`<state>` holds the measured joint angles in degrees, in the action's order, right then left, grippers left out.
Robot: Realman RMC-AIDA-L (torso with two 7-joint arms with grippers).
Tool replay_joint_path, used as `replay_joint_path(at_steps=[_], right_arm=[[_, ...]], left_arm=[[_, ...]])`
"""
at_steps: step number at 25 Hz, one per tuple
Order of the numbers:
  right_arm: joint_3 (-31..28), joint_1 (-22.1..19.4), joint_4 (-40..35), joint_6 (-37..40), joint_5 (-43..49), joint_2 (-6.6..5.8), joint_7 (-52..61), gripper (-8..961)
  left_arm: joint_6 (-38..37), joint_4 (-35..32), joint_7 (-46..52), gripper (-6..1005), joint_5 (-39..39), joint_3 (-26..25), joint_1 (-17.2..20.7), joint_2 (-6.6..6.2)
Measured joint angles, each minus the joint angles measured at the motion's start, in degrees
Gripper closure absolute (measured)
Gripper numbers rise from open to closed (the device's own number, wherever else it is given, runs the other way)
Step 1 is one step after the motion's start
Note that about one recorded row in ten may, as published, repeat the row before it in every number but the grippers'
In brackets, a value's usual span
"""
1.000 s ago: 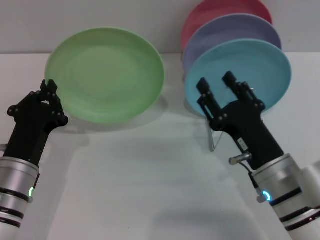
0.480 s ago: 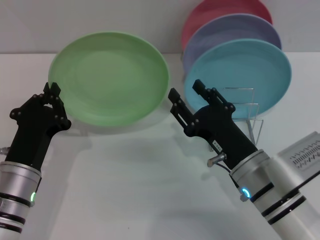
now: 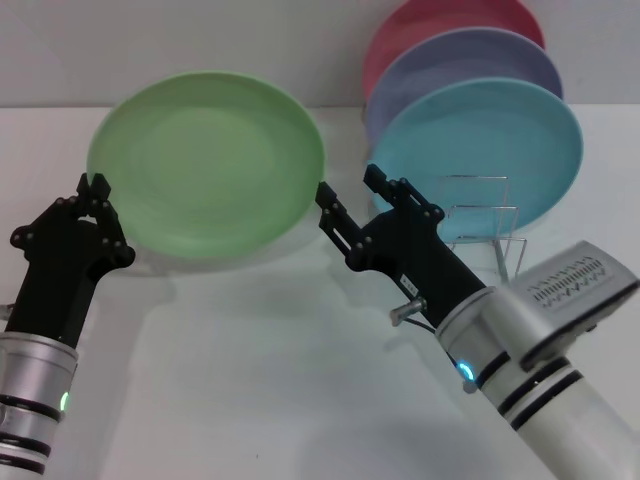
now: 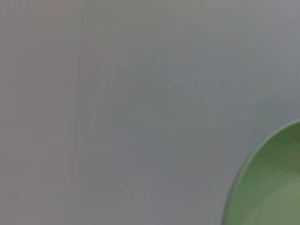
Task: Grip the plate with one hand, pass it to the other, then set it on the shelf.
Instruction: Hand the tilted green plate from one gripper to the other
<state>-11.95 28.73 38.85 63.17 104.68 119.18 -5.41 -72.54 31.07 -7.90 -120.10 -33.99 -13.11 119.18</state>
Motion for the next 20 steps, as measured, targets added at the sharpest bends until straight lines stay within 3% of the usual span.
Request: replay_joint_path(at_steps=[20], right_arm=[[-5.82,3.16,1.02,-11.53,0.75,0.12,-4.38,348]], left_arm=[[-1.05,1.70,-5.56,965,8.28,5.64,-0.41,0.00]])
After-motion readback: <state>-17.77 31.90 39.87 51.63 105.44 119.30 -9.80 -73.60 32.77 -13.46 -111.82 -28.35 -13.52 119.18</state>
